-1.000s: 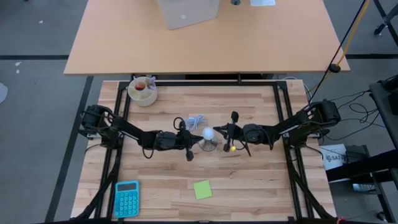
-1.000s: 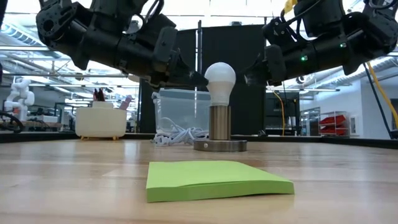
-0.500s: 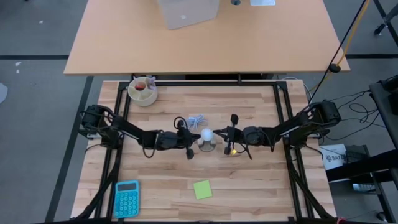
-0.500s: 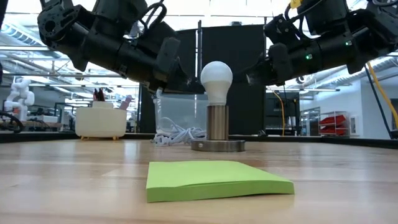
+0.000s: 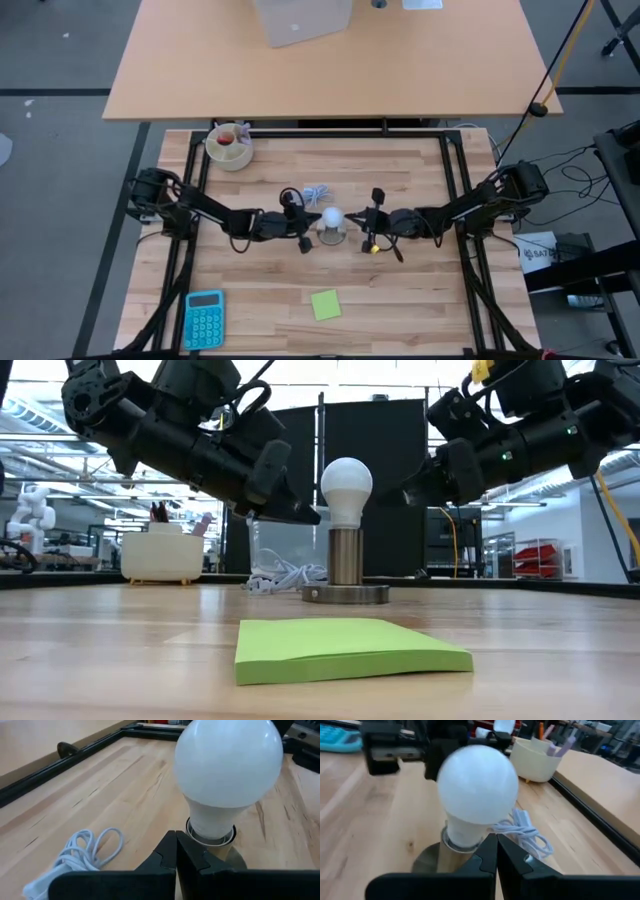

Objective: Screw lightbulb
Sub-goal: Insert the lightbulb into the lamp

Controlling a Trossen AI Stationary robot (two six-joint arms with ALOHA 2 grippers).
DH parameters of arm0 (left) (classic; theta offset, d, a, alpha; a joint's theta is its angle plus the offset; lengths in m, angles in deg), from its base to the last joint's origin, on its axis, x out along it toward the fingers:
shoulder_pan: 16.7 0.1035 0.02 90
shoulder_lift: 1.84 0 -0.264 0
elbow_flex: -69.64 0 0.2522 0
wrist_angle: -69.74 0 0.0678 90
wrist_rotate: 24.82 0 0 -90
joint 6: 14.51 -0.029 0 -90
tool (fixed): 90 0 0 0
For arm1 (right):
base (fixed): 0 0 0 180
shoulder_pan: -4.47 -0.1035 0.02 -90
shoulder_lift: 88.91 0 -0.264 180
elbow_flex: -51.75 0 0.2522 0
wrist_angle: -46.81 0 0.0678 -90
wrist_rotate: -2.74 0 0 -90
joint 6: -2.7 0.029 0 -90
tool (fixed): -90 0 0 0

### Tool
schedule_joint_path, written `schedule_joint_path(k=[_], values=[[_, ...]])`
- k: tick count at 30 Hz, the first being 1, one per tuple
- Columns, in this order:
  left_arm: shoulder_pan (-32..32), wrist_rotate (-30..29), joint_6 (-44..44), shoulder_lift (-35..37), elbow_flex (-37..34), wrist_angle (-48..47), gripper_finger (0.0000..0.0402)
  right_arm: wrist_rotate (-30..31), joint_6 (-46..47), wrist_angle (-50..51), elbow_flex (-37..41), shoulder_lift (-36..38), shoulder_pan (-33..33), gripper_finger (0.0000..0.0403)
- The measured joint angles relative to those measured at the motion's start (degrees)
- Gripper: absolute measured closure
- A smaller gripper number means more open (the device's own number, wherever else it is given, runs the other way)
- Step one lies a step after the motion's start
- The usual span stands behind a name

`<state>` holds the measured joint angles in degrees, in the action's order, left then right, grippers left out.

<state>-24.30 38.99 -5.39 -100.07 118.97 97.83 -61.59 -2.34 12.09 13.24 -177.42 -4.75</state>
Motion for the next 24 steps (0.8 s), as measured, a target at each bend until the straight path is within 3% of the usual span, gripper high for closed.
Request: schedule_joint_path(k=[6, 12, 24], values=[[-1.2, -0.7, -0.6, 4.6, 0.0, -1.6, 0.0401, 4.5, 0.5, 0.1, 0.0, 0.0, 0.3, 0.0403], [-3.6, -1.7, -0.8, 9.2, 0.0, -6.1, 0.0401, 4.4, -1.4, -3.6, 0.0, 0.0, 1.7, 0.0403], [-4.5, 2.9, -2.2, 9.3, 0.0, -2.8, 0.0401, 2.4, -4.0, -4.2, -2.3, 0.0, 2.4, 0.0403]])
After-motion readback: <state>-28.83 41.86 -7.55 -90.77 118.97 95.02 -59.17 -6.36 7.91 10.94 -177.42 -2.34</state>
